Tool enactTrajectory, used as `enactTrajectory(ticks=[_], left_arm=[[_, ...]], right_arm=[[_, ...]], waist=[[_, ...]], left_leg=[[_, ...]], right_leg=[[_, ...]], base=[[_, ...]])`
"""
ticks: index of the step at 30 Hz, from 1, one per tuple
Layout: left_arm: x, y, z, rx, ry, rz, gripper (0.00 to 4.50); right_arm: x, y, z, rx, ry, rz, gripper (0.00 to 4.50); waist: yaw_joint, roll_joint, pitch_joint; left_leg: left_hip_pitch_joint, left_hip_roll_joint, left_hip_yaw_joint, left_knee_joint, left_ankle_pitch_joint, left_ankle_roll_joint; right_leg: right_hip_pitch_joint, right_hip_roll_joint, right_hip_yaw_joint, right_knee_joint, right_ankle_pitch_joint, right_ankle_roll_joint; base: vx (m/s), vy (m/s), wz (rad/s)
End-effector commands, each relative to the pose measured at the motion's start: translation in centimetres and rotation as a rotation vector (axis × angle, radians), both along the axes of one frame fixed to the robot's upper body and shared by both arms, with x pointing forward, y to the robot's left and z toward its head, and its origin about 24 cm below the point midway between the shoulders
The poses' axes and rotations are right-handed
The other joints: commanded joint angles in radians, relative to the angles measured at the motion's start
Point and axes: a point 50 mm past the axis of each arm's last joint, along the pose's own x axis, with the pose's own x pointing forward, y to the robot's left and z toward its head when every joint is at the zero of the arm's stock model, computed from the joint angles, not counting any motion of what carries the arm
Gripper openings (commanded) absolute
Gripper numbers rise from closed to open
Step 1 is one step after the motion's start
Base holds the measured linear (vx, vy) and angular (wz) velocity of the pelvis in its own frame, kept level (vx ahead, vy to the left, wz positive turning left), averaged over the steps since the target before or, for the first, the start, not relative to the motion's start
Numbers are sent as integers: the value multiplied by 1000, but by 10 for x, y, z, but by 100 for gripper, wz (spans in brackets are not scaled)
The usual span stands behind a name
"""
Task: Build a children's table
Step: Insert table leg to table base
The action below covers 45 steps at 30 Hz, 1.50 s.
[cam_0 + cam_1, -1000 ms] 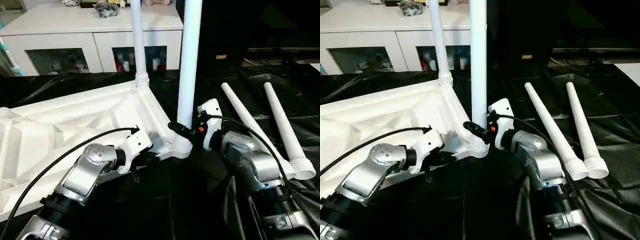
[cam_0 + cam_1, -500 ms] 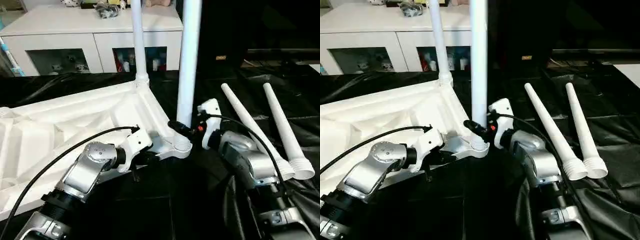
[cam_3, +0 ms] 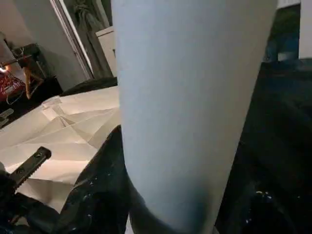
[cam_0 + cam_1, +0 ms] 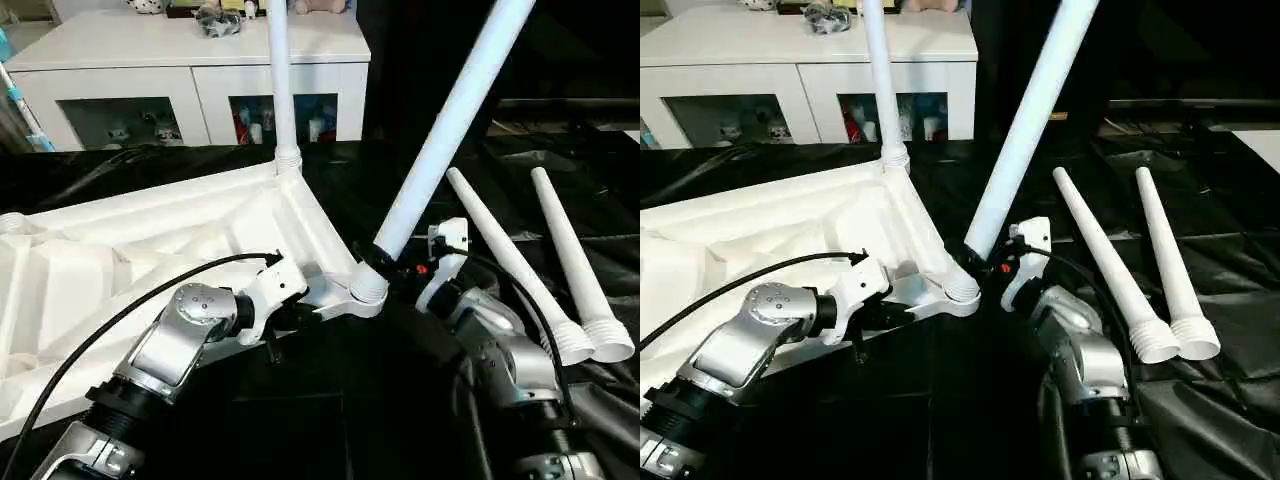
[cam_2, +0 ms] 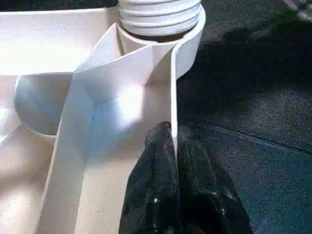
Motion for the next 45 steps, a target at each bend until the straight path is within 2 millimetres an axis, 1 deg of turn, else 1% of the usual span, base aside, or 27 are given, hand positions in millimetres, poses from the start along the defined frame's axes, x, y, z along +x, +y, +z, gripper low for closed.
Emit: enactTrajectory(ticks=[1,2,4,5,7,8,10,11,15,16,18,19,20,21,23,24,25,26,29,32,36,38,41,42,43,44,45], left_arm=[[6,8,3,26,-23,42,0],[6,8,3,26,-22,43,0],[6,8,3,25,-19,44,0],[6,8,3,25,-19,44,0],[6,8,3,25,-19,44,0],[7,9,3,29,-19,47,0],[9,10,3,30,-21,50,0],[10,10,4,30,-23,52,0],[10,10,4,32,-26,53,0],[10,11,3,33,-27,52,0],[9,11,3,38,-27,51,0],[9,12,3,40,-28,50,0],[8,12,3,41,-28,50,0],[8,13,3,42,-28,50,0],[7,13,3,44,-29,46,0],[7,13,3,44,-29,44,0],[7,13,3,45,-28,40,0],[7,13,3,45,-28,39,0],[6,14,2,48,-27,29,0],[5,14,2,50,-25,19,0],[5,14,1,57,-19,5,0],[5,14,1,58,-18,3,0],[6,13,2,60,-20,2,0],[7,13,3,60,-21,2,0],[7,13,3,60,-22,3,0],[8,14,3,59,-24,7,0],[8,14,3,58,-25,9,0]], right_arm=[[-9,-3,-21,-57,80,7,184],[-11,-2,-21,-71,61,4,184],[-16,-1,-21,-88,35,15,184],[-16,-1,-21,-88,35,15,184],[-18,-1,-21,-94,26,21,184],[-24,5,-21,-152,4,72,184],[-26,8,-21,-183,-6,102,184],[-27,11,-21,-195,-8,120,184],[-26,14,-21,-215,-8,146,184],[-26,16,-22,-239,-6,166,184],[-26,18,-24,-276,12,200,184],[-25,20,-26,-300,27,216,184],[-24,21,-26,-307,36,221,184],[-23,22,-26,-309,43,222,184],[-17,24,-23,-305,43,219,184],[-16,25,-21,-304,42,220,184],[-13,27,-19,-301,39,224,184],[-12,27,-18,-301,41,227,184],[-5,31,-15,-313,63,250,184],[-1,31,-18,-337,119,275,184],[-2,30,-24,-368,181,334,184],[-1,30,-25,-372,190,341,184],[1,29,-28,-377,223,341,184],[1,30,-29,-375,232,342,184],[1,30,-29,-371,237,343,184],[0,30,-31,-354,255,344,184],[0,30,-32,-345,264,343,184]], waist=[[2,-3,-49],[2,-2,-46],[1,-3,-45],[0,-4,-40],[0,-4,-40],[-1,-5,-36],[-3,-11,-34],[-2,-10,-33],[-5,-12,-28],[-6,-12,-28],[-5,-17,-29],[-6,-15,-28],[-6,-19,-27],[-6,-17,-27],[-8,-19,-27],[-9,-18,-28],[-10,-19,-28],[-10,-19,-31],[-12,-18,-36],[-14,-16,-38],[-15,-9,-41],[-16,-10,-40],[-17,-11,-38],[-18,-11,-37],[-19,-13,-36],[-19,-12,-34],[-18,-14,-35]], left_leg=[[12,51,-15,-84,-224,47],[12,51,-16,-87,-231,45],[14,51,-16,-88,-241,44],[12,51,-16,-90,-248,45],[13,52,-17,-92,-254,45],[12,51,-17,-94,-264,44],[12,51,-17,-96,-272,40],[14,51,-17,-96,-285,37],[14,53,-20,-102,-330,27],[14,53,-20,-102,-333,25],[13,54,-21,-103,-325,25],[14,54,-21,-104,-326,25],[13,53,-21,-104,-334,24],[14,54,-21,-105,-343,20],[14,54,-23,-107,-359,11],[16,55,-23,-108,-368,6],[15,55,-24,-108,-368,4],[15,55,-24,-108,-366,1],[15,55,-23,-107,-355,-1],[15,55,-22,-105,-341,-2],[15,54,-22,-104,-339,-7],[16,54,-21,-103,-353,-10],[18,55,-24,-106,-379,-17],[20,55,-24,-106,-394,-21],[20,55,-25,-107,-404,-23],[21,55,-27,-108,-421,-27],[23,55,-28,-108,-431,-30]], right_leg=[[38,-46,24,-72,-138,-237],[37,-46,25,-74,-149,-232],[36,-45,26,-76,-162,-226],[34,-44,26,-79,-174,-220],[34,-45,26,-80,-186,-214],[32,-44,26,-82,-201,-211],[32,-44,27,-85,-228,-196],[29,-45,28,-88,-257,-188],[23,-47,30,-96,-340,-169],[23,-48,30,-96,-343,-167],[24,-47,30,-95,-338,-165],[23,-47,30,-96,-338,-165],[22,-47,30,-97,-354,-162],[20,-49,31,-99,-371,-159],[20,-50,31,-100,-386,-156],[18,-50,31,-100,-395,-154],[19,-50,31,-100,-393,-153],[19,-50,31,-99,-383,-156],[22,-49,31,-95,-346,-170],[24,-49,31,-92,-316,-184],[27,-49,29,-89,-279,-198],[26,-50,30,-92,-296,-197],[26,-50,30,-93,-334,-191],[24,-51,30,-95,-355,-188],[23,-51,30,-96,-371,-186],[22,-53,30,-98,-398,-180],[20,-54,31,-101,-422,-172]], base=[[0,0,0],[0,0,0],[0,0,0],[0,0,0],[0,0,0],[0,0,0],[0,0,0],[0,0,0],[0,0,0],[0,0,0],[0,0,0],[0,0,0],[0,0,0],[0,0,0],[0,0,0],[0,0,0],[0,0,0],[0,0,0],[0,0,0],[0,0,0],[0,0,0],[0,0,0],[0,0,0],[0,0,0],[0,0,0],[0,0,0],[0,0,0]])
